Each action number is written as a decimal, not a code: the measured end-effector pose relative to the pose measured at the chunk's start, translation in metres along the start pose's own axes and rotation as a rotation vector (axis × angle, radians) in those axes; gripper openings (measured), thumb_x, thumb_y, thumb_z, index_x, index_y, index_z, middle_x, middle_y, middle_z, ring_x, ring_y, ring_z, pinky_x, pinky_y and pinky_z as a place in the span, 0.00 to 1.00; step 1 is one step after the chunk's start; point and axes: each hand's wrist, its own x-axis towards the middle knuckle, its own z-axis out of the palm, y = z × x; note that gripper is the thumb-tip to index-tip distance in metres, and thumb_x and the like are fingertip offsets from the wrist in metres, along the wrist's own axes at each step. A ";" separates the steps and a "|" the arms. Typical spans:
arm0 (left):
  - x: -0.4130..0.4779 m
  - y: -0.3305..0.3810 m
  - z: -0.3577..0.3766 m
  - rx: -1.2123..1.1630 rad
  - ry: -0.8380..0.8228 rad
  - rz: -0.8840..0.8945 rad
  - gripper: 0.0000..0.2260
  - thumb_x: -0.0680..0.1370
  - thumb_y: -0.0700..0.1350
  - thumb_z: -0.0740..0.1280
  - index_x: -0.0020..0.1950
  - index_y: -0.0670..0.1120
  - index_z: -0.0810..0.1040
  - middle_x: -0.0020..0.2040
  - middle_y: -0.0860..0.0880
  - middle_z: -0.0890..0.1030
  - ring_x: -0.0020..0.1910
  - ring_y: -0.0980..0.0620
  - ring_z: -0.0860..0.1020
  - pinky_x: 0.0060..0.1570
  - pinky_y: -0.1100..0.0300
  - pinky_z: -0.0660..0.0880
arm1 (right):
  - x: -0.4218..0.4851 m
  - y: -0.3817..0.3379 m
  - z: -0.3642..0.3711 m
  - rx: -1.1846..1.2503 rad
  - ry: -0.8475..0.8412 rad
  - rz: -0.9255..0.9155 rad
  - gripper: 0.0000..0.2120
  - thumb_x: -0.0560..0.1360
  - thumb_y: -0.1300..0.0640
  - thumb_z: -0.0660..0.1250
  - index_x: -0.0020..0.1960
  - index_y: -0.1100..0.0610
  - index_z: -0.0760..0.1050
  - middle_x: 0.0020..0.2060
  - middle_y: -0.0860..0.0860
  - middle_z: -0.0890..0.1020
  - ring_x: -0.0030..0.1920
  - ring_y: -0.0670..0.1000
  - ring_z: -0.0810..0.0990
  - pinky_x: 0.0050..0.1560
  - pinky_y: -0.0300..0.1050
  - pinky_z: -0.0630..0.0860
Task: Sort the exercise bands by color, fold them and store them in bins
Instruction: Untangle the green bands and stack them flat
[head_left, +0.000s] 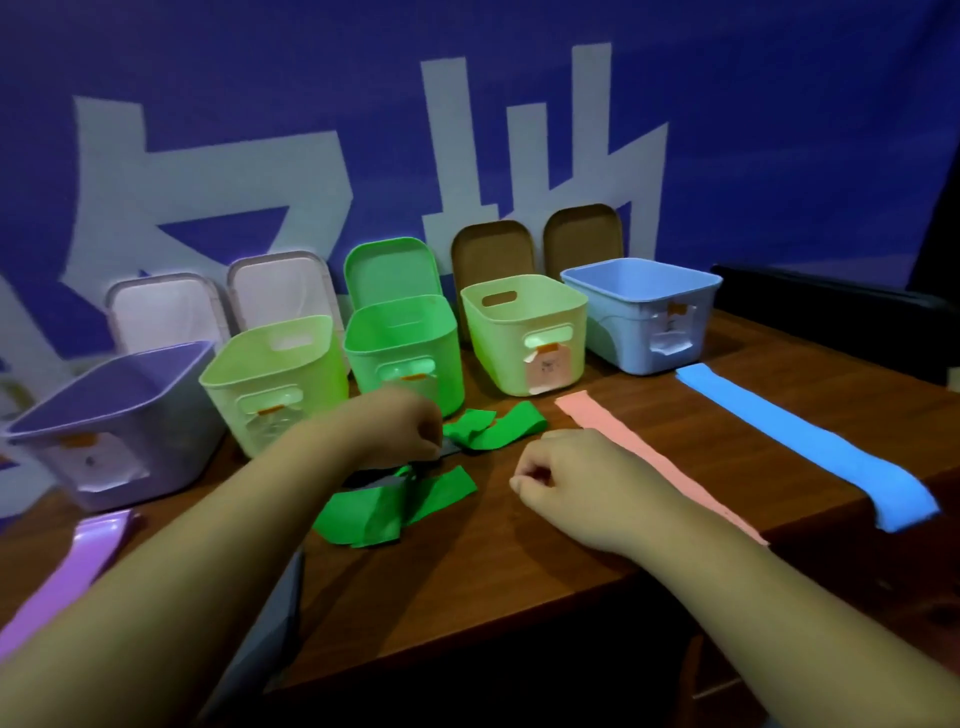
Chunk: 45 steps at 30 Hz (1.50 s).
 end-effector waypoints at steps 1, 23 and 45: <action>-0.006 -0.010 0.008 0.001 -0.007 -0.006 0.08 0.79 0.52 0.73 0.55 0.52 0.85 0.51 0.52 0.85 0.51 0.49 0.82 0.48 0.57 0.76 | 0.008 -0.007 0.006 0.009 -0.011 -0.004 0.12 0.80 0.39 0.65 0.52 0.43 0.84 0.47 0.42 0.83 0.49 0.47 0.81 0.53 0.55 0.83; 0.006 -0.048 0.043 -0.373 0.058 -0.172 0.13 0.74 0.59 0.78 0.53 0.54 0.85 0.47 0.53 0.85 0.48 0.52 0.82 0.51 0.52 0.82 | 0.070 -0.026 0.077 0.002 0.089 0.101 0.22 0.84 0.41 0.62 0.77 0.42 0.72 0.39 0.40 0.75 0.43 0.43 0.75 0.40 0.43 0.72; 0.000 -0.061 0.025 -0.445 0.333 -0.246 0.06 0.82 0.47 0.71 0.53 0.48 0.87 0.47 0.49 0.85 0.47 0.49 0.82 0.46 0.57 0.76 | 0.070 -0.022 0.075 0.069 0.108 0.167 0.29 0.84 0.43 0.64 0.83 0.44 0.61 0.55 0.45 0.82 0.54 0.46 0.81 0.51 0.47 0.84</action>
